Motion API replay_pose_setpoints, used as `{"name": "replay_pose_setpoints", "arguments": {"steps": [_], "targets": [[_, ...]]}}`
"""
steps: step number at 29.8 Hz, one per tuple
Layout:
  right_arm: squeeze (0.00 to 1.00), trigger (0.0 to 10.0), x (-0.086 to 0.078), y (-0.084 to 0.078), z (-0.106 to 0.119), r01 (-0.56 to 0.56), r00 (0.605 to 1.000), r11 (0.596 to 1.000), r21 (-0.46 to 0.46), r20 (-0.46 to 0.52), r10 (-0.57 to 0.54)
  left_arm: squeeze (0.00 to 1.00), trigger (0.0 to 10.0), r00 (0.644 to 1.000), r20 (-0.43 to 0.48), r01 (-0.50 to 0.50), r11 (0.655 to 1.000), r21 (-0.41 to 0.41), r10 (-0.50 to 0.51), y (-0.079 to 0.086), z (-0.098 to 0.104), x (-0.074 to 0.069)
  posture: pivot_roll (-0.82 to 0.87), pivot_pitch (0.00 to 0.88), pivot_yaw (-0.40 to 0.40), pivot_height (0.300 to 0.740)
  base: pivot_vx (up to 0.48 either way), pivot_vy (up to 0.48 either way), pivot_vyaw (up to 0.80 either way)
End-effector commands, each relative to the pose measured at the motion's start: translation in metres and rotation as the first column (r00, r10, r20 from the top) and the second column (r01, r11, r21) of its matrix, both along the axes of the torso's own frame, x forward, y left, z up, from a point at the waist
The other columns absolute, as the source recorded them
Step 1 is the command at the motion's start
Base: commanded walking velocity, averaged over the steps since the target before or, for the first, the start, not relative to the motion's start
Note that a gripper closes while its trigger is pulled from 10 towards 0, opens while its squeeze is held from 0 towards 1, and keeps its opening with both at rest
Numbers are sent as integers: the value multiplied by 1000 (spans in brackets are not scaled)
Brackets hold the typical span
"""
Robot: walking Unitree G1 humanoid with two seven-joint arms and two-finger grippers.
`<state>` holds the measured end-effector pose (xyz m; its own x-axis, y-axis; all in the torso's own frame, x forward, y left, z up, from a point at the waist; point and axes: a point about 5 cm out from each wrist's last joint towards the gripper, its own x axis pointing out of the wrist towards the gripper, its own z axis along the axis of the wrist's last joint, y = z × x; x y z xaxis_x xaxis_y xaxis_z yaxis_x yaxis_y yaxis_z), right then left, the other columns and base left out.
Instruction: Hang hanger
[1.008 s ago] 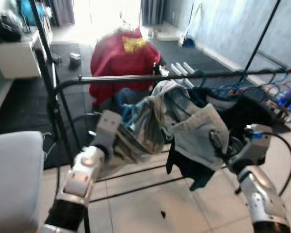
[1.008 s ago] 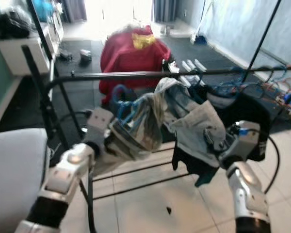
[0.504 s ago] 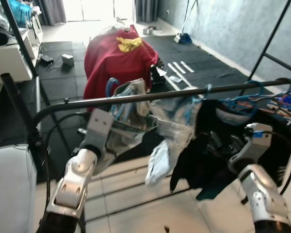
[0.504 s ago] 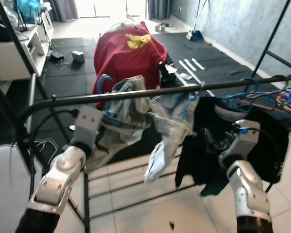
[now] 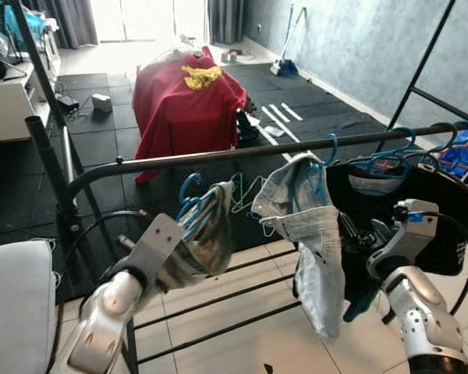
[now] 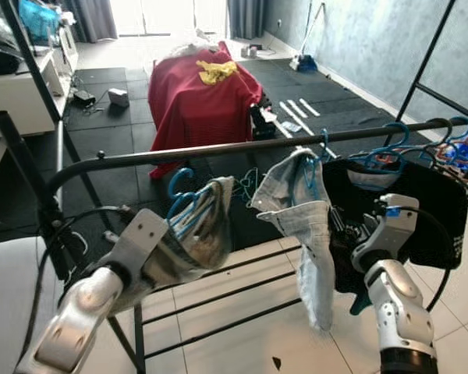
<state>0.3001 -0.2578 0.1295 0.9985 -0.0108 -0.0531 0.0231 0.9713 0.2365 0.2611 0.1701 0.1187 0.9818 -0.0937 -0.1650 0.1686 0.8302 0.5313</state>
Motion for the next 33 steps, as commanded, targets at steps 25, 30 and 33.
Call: {"name": "replay_pose_setpoints", "arguments": {"steps": [25, 30, 33], "targets": [[0, 10000, 1, -1, -3, 0, 1000, 1000, 18, -29, 0, 0, 10000, 948, 318, 33, 989, -147, 15, -18, 60, -1, -41, 74, -64, 740, 0, 0, 0], [0, 10000, 1, -1, -3, 1, 1000, 1000, 18, -29, 0, 0, 10000, 992, 112, -16, 948, -319, 54, -24, 38, 0, -43, 80, -61, 740, 0, 0, 0], [0, 10000, 1, -1, -3, 1, 1000, 1000, 19, -29, -1, 0, 10000, 993, 96, -31, 931, -363, 71, -25, 39, 1, -43, 78, -61, 740, 0, 0, 0]]}}
